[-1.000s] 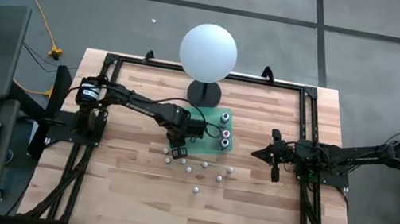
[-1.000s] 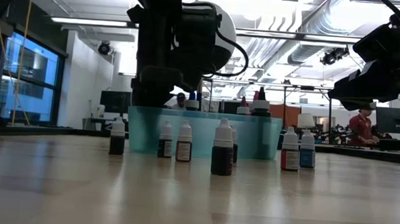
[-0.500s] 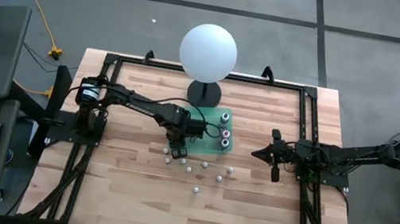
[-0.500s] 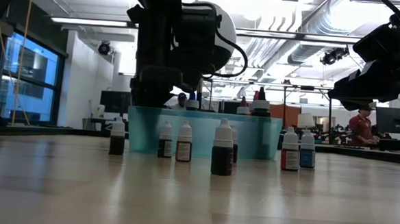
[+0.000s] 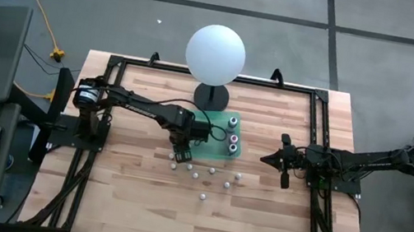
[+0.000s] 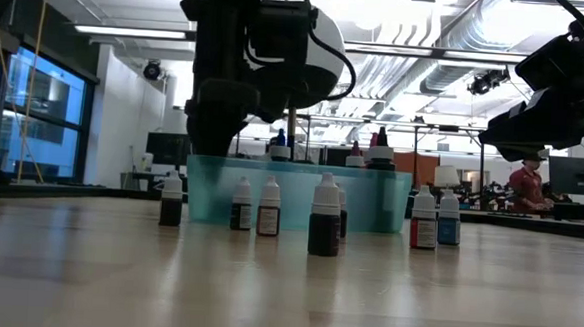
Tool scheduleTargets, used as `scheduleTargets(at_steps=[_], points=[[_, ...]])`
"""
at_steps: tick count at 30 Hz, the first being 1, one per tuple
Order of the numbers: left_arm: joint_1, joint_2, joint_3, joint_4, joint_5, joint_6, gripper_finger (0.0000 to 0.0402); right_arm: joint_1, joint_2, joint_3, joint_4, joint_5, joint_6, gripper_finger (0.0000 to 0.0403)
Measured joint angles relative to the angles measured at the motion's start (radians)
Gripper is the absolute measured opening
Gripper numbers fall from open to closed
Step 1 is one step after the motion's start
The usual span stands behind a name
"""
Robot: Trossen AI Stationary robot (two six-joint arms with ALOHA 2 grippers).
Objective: Pick & Place food coloring
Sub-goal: Put the top small green food coloring bottle into the bin, then put the small green food coloring bottle into the bin
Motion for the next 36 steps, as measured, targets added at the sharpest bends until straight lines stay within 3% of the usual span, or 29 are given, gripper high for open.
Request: scheduleTargets(at_steps=[17, 29, 36], points=[[0.000, -0.045, 0.007, -0.012, 0.005, 0.001, 0.0116, 0.000, 0.000, 0.000, -0.001, 0.000, 0.000, 0.0000], [-0.002, -0.109, 0.167, -0.068, 0.012, 0.002, 0.0116, 0.000, 0.000, 0.000, -0.002, 0.000, 0.000, 0.0001], [-0.048, -0.264, 0.195, -0.178, 0.006, -0.209, 0.0116, 0.000, 0.008, 0.000, 0.000, 0.000, 0.000, 0.0001]])
